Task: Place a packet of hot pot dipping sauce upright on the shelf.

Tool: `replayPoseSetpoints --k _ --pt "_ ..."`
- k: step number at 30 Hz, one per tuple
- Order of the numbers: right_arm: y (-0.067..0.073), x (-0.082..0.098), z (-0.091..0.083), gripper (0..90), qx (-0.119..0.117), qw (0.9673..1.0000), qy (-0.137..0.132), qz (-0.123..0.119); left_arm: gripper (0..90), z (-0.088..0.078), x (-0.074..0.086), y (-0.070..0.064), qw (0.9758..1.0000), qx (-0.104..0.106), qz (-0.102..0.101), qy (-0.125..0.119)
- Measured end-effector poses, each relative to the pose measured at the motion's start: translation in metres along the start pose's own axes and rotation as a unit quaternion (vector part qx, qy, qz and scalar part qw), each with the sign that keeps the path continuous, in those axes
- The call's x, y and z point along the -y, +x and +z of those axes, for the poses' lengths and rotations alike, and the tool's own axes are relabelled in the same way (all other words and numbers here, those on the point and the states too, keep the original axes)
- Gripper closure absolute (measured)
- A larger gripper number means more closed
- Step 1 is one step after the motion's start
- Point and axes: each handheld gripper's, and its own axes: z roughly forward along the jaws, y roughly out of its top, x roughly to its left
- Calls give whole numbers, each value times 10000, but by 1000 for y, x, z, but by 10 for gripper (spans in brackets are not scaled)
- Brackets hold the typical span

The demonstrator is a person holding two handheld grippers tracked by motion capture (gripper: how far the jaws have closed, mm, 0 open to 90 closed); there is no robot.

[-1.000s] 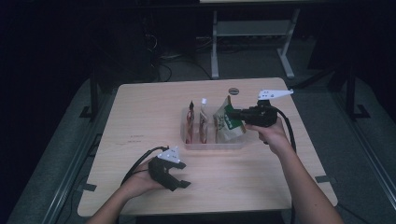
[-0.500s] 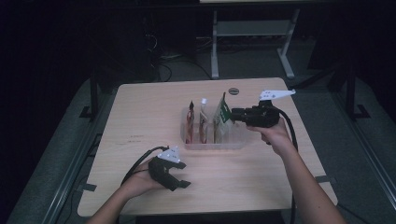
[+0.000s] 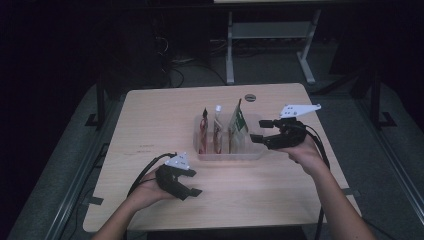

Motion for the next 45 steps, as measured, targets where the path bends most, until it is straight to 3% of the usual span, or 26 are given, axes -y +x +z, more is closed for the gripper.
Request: replayPoseSetpoints --k 15,21,27,36,39,45 --pt "24 40 -9 252 113 9979 578 -272 262 -16 10 -2 9993 -325 -201 -20" --pt "28 64 -15 247 217 9960 840 -203 262 -21 21 -6 9989 -394 -270 8" --pt "30 83 -22 210 360 9949 937 -67 254 -26 35 -10 9981 -507 -327 77" --pt "33 116 -28 179 640 9897 1276 50 181 -27 50 -7 9951 -873 -98 455" --pt "33 121 -27 174 659 9874 1438 11 177 -27 50 -6 9953 -871 -98 417" --pt "33 121 -24 169 652 9871 1460 -42 177 -25 50 -7 9959 -794 -76 418"
